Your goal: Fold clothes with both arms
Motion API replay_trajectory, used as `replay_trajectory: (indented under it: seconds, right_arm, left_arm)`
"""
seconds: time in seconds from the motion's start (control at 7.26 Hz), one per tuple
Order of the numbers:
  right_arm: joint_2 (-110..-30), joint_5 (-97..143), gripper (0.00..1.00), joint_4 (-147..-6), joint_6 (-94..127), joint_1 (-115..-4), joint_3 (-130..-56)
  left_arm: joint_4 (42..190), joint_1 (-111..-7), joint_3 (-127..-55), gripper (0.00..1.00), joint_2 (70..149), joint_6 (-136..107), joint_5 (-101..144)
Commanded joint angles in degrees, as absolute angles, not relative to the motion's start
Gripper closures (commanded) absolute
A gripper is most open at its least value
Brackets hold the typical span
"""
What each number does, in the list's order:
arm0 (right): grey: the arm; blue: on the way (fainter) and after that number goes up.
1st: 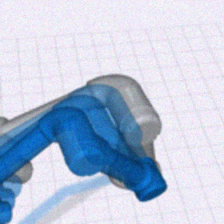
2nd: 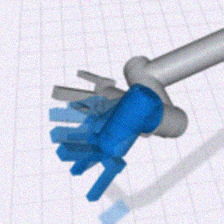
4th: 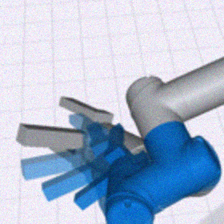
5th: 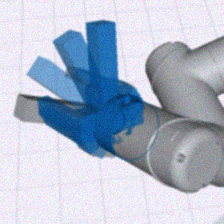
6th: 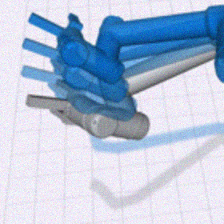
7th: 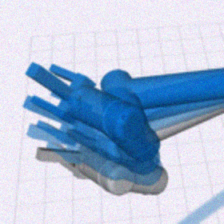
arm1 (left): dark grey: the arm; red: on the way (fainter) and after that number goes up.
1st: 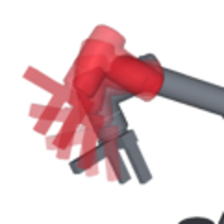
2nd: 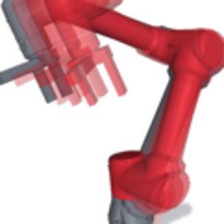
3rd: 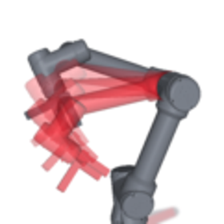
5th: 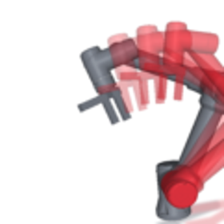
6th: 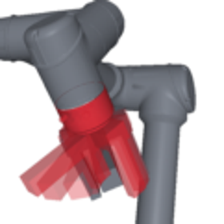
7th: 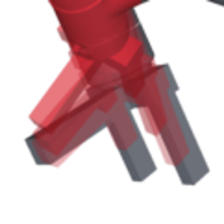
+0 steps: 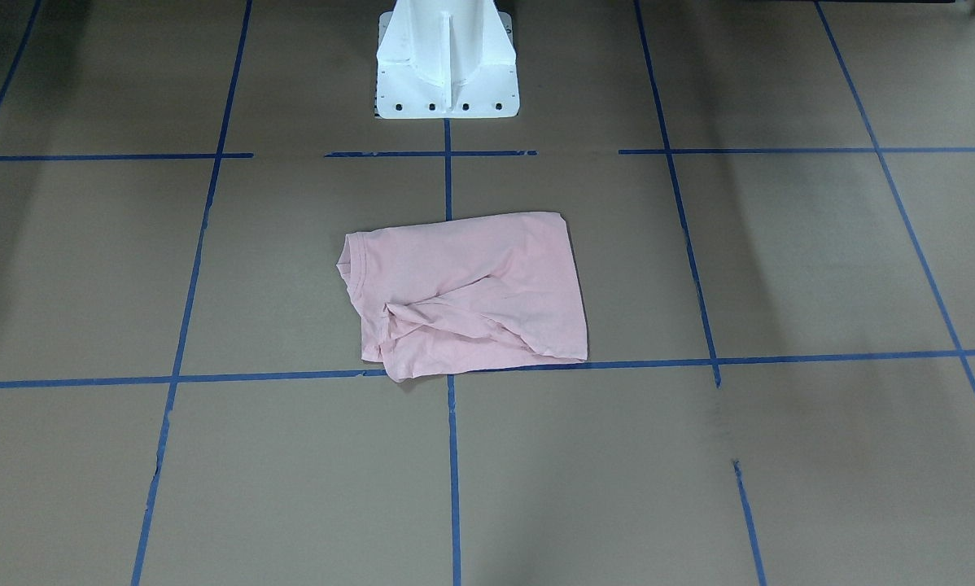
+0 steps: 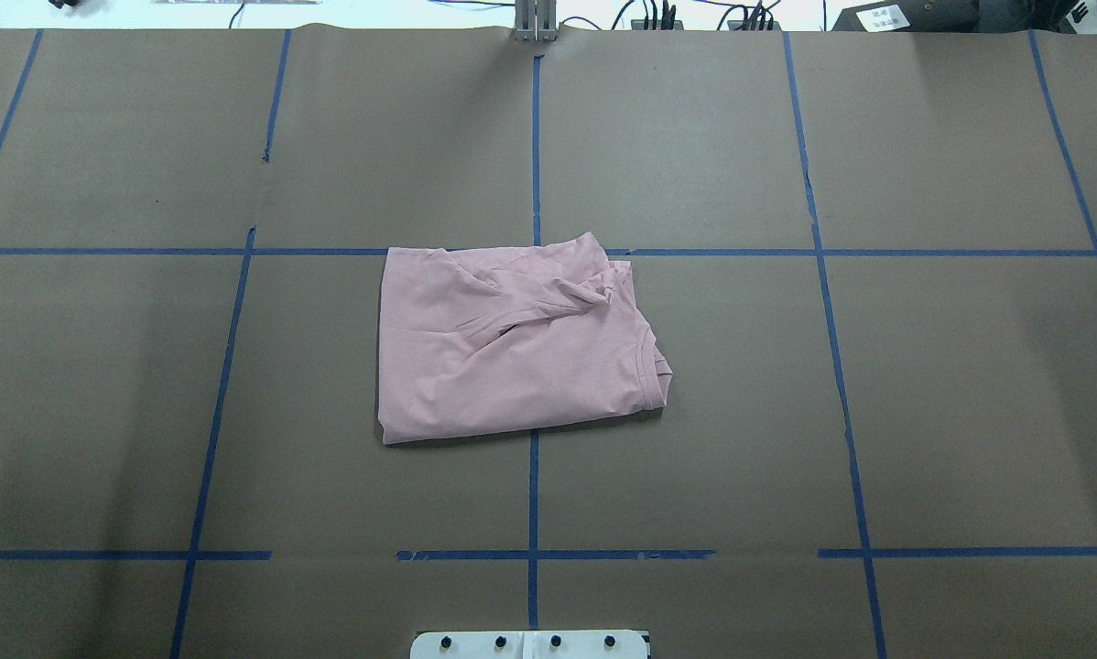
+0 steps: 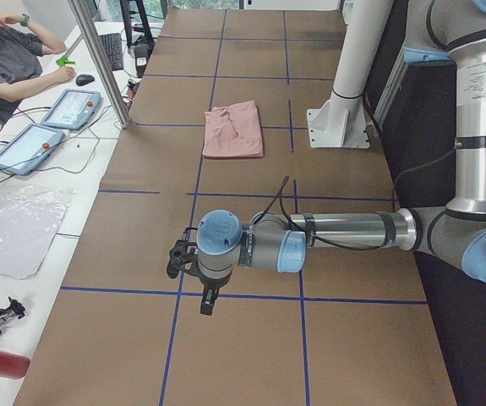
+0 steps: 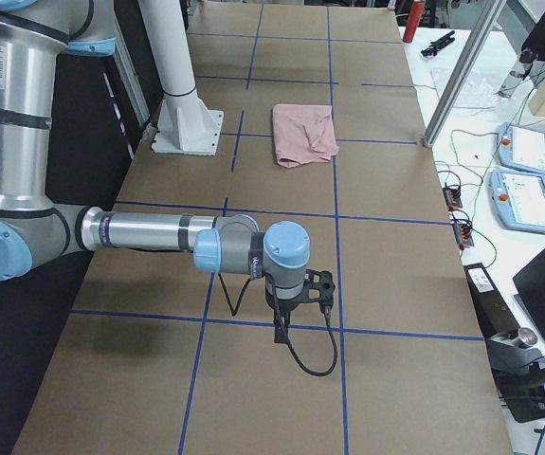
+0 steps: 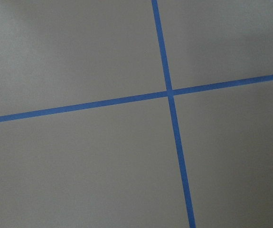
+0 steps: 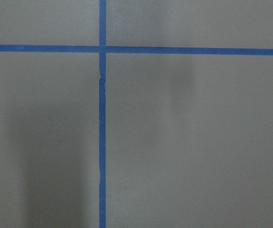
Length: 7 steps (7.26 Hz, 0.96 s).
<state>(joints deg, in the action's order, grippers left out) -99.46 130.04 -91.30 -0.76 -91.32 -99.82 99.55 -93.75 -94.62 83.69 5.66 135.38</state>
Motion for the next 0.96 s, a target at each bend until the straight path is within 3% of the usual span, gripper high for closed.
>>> replay_trajectory:
  seconds: [0.0,0.83]
  right_arm:
    - [-99.5,130.3,0.0,-91.2,-0.7,-91.3,-99.8]
    - [-99.4,130.3,0.0,-91.3,-0.8,-91.3,-99.8]
  left_arm:
    - [97.1,-93.7,-94.9,0.0,84.2,5.4,135.4]
    - [94.3,-93.5,-96.0,0.0,83.6,6.0,135.4]
